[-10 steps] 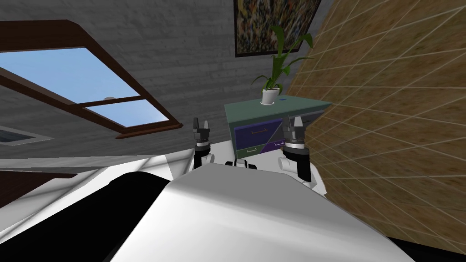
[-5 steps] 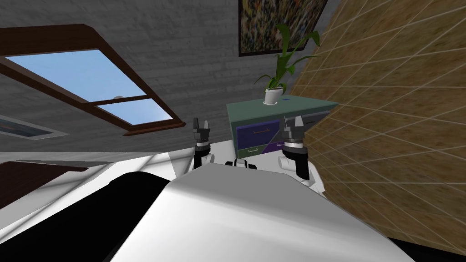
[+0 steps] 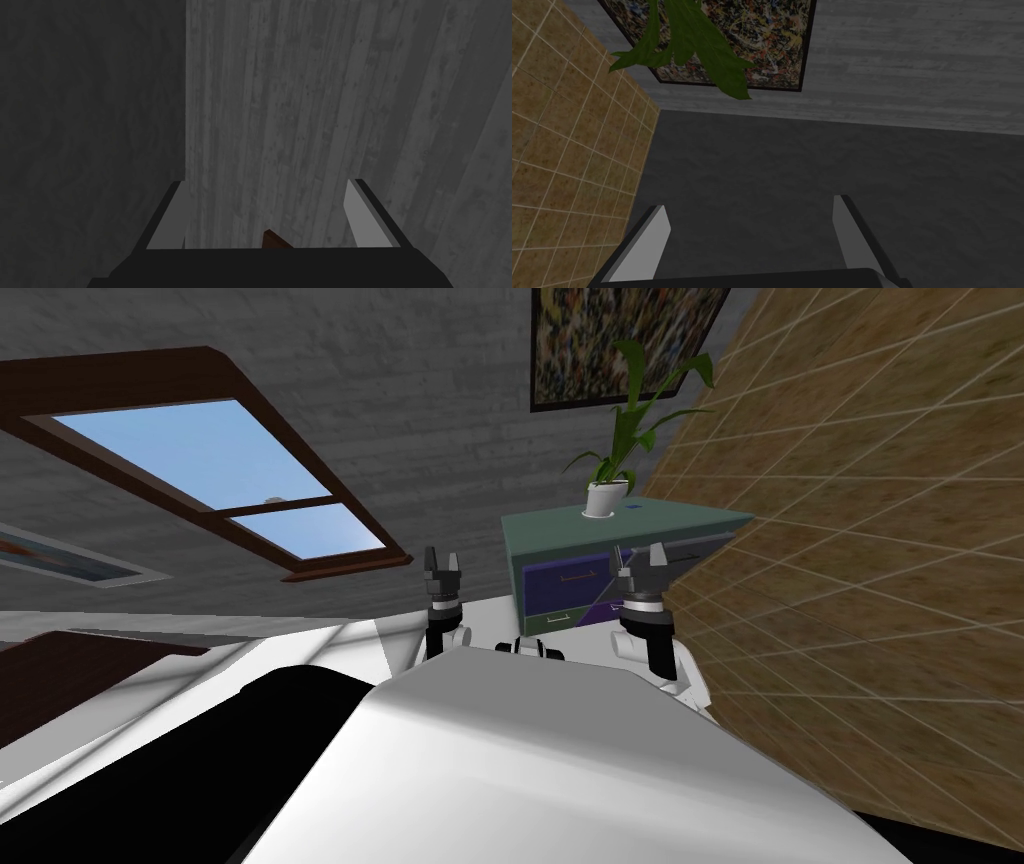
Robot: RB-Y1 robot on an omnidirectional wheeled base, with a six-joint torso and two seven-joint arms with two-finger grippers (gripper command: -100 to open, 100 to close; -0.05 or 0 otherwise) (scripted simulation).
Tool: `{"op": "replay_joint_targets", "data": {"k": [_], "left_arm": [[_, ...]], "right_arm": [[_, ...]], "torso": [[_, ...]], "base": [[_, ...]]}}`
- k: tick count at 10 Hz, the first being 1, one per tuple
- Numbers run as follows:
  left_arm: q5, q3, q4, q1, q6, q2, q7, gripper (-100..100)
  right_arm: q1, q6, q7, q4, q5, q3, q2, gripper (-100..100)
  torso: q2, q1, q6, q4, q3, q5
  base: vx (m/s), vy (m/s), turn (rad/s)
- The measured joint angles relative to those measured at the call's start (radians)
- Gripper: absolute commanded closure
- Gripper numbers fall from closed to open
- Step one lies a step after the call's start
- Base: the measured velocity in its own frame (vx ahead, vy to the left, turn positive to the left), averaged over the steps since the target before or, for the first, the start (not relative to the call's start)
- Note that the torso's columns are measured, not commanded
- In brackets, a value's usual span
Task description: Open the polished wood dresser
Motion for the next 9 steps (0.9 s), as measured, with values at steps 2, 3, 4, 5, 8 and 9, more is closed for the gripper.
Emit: {"op": "replay_joint_targets", "data": {"k": [2, 3, 4, 5, 8, 9], "left_arm": [[0.0, 0.0, 0.0, 0.0, 0.0, 0.0, 0.0, 0], [0.0, 0.0, 0.0, 0.0, 0.0, 0.0, 0.0, 0], [0.0, 0.0, 0.0, 0.0, 0.0, 0.0, 0.0, 0], [0.0, 0.0, 0.0, 0.0, 0.0, 0.0, 0.0, 0], [0.0, 0.0, 0.0, 0.0, 0.0, 0.0, 0.0, 0], [0.0, 0.0, 0.0, 0.0, 0.0, 0.0, 0.0, 0]], "right_arm": [[-0.005, -0.004, 0.053, 0.011, 0.008, -0.003, -0.001, -100], [-0.008, -0.009, 0.08, 0.023, 0.019, -0.006, -0.002, -100], [-0.014, -0.01, 0.109, 0.031, 0.026, -0.009, -0.003, -100], [-0.015, -0.009, 0.132, 0.032, 0.028, -0.009, -0.003, -100], [-0.024, -0.013, 0.212, 0.055, 0.049, -0.016, -0.005, -100], [-0.028, -0.014, 0.239, 0.067, 0.061, -0.02, -0.007, -100]], "torso": [[0.0, -0.001, 0.0, 0.0, 0.0, 0.0], [0.001, 0.0, 0.0, 0.0, 0.0, 0.0], [0.001, 0.0, 0.0, 0.0, 0.0, 0.0], [0.0, -0.001, 0.0, 0.0, 0.0, 0.0], [0.0, -0.001, 0.001, 0.0, 0.0, 0.0], [0.0, 0.0, 0.0, 0.0, 0.0, 0.0]], "base": [[-0.012, 0.011, 0.048], [-0.02, 0.015, 0.057], [-0.008, 0.009, -0.005], [-0.015, 0.019, 0.093], [-0.011, 0.015, 0.048], [-0.014, 0.015, 0.056]]}}
